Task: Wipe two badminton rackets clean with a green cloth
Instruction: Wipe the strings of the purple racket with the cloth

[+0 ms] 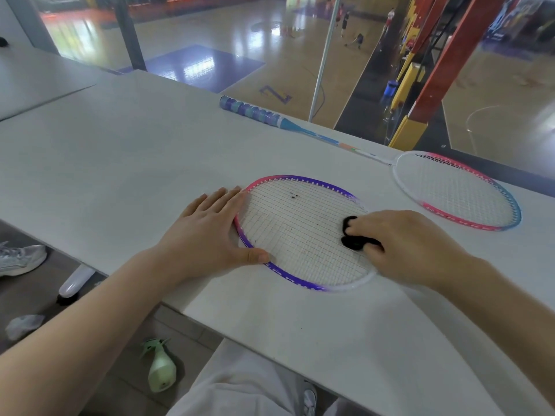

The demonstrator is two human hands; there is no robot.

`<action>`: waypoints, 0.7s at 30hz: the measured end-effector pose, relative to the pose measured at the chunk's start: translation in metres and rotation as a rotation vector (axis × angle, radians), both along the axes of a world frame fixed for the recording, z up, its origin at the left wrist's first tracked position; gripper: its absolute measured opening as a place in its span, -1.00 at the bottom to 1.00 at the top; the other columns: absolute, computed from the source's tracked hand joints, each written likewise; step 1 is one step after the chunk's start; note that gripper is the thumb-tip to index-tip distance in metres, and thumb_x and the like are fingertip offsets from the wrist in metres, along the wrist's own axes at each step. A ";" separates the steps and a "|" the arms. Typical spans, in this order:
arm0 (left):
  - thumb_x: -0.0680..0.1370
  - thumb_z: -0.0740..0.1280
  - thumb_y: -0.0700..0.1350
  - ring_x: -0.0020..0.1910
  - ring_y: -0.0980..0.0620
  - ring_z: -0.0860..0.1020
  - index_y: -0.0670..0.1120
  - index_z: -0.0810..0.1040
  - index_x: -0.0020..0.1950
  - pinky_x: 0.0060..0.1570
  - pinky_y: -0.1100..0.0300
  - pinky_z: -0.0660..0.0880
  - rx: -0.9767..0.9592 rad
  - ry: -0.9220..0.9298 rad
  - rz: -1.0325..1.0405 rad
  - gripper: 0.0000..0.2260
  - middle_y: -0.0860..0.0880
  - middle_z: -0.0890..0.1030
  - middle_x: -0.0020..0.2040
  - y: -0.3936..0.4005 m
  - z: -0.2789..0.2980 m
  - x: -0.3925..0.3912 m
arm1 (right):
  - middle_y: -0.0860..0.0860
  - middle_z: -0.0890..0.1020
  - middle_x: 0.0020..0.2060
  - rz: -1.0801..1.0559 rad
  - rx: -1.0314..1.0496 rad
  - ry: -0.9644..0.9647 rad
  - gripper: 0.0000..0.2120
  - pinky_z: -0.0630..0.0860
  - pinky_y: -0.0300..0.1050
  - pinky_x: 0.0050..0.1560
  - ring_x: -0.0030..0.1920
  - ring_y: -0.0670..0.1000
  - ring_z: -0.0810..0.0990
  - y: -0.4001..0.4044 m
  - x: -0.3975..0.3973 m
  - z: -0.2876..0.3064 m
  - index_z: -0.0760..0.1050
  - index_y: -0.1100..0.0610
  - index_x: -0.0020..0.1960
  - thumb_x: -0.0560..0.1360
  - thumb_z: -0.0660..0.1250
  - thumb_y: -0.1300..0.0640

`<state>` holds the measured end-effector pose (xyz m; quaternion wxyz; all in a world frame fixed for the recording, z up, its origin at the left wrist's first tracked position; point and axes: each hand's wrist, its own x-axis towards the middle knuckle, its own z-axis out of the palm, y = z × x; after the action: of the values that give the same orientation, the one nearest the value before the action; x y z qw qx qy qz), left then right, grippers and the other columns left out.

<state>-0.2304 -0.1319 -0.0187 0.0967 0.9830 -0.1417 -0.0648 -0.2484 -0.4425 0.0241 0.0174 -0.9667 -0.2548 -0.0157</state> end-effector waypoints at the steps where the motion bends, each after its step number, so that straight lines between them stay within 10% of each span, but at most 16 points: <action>1: 0.19 -0.01 0.66 0.58 0.10 -0.18 0.09 -0.24 0.59 0.55 0.04 -0.15 -0.002 -0.004 -0.002 0.13 0.12 -0.13 0.61 0.001 -0.001 0.000 | -0.05 0.70 -0.02 -0.001 0.000 -0.009 -0.76 0.60 0.08 -0.02 -0.02 0.07 0.66 -0.008 -0.004 0.000 0.64 0.08 0.05 0.43 0.32 0.22; 21: 0.21 -0.03 0.66 0.57 0.14 -0.19 0.08 -0.22 0.60 0.48 0.18 -0.25 -0.008 -0.053 0.004 0.12 0.13 -0.12 0.61 -0.001 0.000 -0.003 | 0.03 0.62 0.13 0.162 0.129 0.040 -0.71 0.50 -0.05 0.17 0.09 0.01 0.58 0.104 0.091 -0.011 0.57 0.16 0.23 0.55 0.24 0.19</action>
<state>-0.2334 -0.1328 -0.0192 0.0971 0.9843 -0.1426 -0.0379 -0.1573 -0.3389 0.0136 0.0859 -0.9399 -0.3303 -0.0112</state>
